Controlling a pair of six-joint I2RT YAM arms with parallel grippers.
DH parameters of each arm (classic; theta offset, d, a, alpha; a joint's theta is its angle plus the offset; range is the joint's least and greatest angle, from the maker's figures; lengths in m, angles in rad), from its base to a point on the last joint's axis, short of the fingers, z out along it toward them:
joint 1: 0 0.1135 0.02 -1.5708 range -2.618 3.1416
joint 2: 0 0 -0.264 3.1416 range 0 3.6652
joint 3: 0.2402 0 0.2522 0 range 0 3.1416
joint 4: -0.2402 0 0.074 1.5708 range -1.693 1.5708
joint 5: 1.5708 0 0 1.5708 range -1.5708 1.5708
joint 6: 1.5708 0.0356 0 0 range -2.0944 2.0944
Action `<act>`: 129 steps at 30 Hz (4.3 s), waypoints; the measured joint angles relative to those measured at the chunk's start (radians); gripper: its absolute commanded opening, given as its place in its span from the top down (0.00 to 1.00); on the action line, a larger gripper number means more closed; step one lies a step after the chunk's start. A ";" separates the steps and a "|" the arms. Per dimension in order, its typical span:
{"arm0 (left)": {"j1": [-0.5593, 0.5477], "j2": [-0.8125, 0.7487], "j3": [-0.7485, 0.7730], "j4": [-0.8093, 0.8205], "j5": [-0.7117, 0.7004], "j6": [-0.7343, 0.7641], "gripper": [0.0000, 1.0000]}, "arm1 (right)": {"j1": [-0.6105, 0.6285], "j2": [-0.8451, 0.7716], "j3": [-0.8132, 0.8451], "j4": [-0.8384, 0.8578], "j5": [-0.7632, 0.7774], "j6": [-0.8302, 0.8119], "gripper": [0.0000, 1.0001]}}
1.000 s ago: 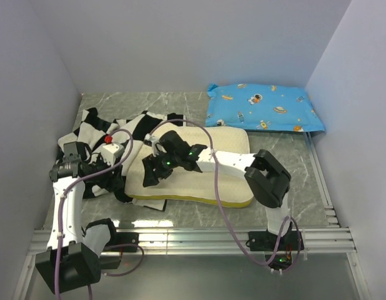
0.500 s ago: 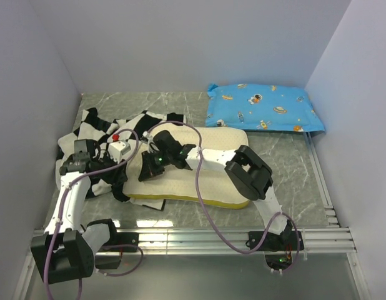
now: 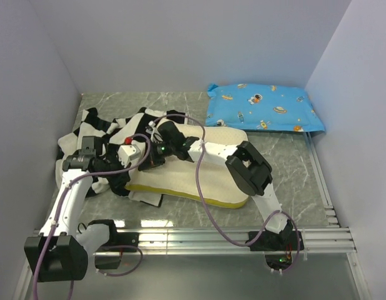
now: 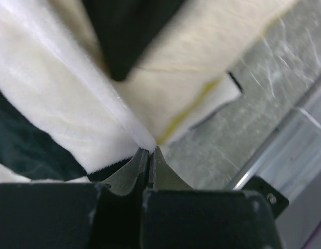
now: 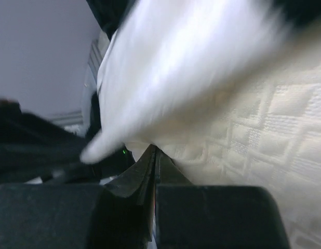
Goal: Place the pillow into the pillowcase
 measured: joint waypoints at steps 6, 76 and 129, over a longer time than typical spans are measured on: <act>-0.009 0.005 0.065 -0.134 0.053 0.120 1.00 | -0.050 0.036 0.046 0.042 -0.002 0.089 1.00; 0.344 -0.443 -0.373 -0.175 0.076 1.180 0.21 | 0.018 -0.056 0.206 -0.419 0.163 -0.776 1.00; -1.022 0.257 0.070 0.340 -0.153 0.202 1.00 | -0.095 0.169 0.304 -0.136 -0.189 -0.196 1.00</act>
